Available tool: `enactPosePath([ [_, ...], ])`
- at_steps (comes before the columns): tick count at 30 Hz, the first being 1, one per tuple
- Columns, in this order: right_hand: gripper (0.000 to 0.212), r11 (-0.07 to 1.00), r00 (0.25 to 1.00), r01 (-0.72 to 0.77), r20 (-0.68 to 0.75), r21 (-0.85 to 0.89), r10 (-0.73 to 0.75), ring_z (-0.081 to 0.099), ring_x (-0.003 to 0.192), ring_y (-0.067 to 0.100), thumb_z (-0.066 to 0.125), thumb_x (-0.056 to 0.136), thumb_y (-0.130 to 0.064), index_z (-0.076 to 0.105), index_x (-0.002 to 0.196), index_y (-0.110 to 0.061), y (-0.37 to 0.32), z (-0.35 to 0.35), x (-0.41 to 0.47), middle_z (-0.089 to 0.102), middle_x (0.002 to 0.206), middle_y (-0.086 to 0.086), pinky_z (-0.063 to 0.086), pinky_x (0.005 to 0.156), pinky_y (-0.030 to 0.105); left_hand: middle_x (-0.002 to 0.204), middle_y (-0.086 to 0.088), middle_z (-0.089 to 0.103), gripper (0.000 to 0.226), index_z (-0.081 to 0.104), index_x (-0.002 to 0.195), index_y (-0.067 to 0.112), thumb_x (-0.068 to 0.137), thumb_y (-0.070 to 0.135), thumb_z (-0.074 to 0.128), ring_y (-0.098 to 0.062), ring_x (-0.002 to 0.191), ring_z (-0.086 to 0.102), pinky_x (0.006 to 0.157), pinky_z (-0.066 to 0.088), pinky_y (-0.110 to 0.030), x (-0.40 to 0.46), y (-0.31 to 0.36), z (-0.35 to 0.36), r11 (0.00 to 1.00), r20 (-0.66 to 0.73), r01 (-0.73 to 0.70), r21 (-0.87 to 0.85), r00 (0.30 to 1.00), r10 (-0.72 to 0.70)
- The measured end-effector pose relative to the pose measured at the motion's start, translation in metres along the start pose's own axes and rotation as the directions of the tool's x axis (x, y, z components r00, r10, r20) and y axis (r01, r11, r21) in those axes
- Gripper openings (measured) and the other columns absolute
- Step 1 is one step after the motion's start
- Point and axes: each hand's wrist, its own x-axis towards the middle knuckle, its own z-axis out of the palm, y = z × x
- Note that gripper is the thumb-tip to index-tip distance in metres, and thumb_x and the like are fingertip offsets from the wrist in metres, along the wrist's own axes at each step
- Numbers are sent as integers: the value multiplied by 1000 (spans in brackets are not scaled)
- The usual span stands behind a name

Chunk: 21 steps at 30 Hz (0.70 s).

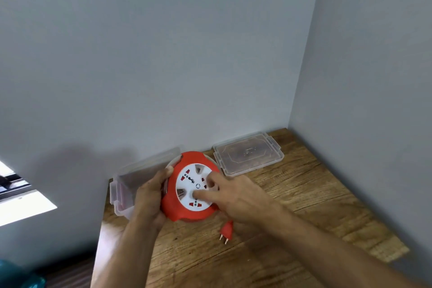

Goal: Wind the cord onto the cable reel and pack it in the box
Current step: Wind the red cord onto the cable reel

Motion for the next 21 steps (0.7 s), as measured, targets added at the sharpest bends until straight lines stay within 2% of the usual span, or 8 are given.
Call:
enactPosePath([
  [2,54,962,967,232,140,-145,-212,67,84,32,64,96,-30,37,141,-40,8,-6,-2,38,142,18,59,52,41,110,-22,80,35,83,111,16,81,27,69,-37,91,78,70,65,-49,1,7,-1,995,79,65,73,994,-71],
  [5,58,935,942,304,203,-184,-266,67,74,33,62,97,-30,32,145,-44,11,-13,2,25,150,20,55,46,38,125,-29,72,47,75,127,14,82,27,67,-47,111,68,94,57,-59,3,18,-1,975,136,97,201,983,-126],
  [7,63,932,948,291,195,-218,-251,64,63,28,66,93,-39,32,147,-41,11,-13,5,33,146,21,51,40,33,125,-31,71,50,75,125,13,78,28,70,-52,118,64,100,52,-64,2,24,1,959,112,73,273,988,-107],
  [9,72,947,963,231,190,-222,-190,62,58,26,63,91,-50,24,150,-39,8,-12,9,41,137,22,49,39,32,120,-31,73,48,78,120,13,75,29,76,-55,114,65,99,50,-70,-1,27,3,945,80,53,324,993,-83],
  [13,61,959,977,176,157,-224,-143,64,62,28,45,99,-52,14,151,-41,-1,-7,11,55,125,20,43,40,29,111,-27,78,37,82,113,15,78,28,77,-52,106,71,92,54,-71,-3,27,8,928,34,42,369,998,-59],
  [16,59,980,980,115,178,-163,-86,68,75,36,49,99,-49,13,146,-41,-10,-3,10,56,126,22,57,50,40,105,-26,80,27,85,105,16,81,26,76,-46,97,75,85,60,-64,-7,24,14,934,15,53,353,998,-63],
  [18,57,978,980,107,188,-181,-73,68,79,38,52,100,-44,18,145,-38,-13,-4,13,58,124,24,59,55,43,101,-25,80,22,86,100,16,80,23,77,-42,88,77,79,64,-58,-9,21,17,941,6,41,337,999,-45],
  [21,56,981,984,90,165,-174,-61,69,86,38,52,99,-43,19,144,-36,-13,-6,15,58,126,24,60,61,45,100,-22,81,27,86,103,17,78,24,79,-44,93,77,83,63,-59,-12,20,18,945,5,-16,326,1000,15],
])
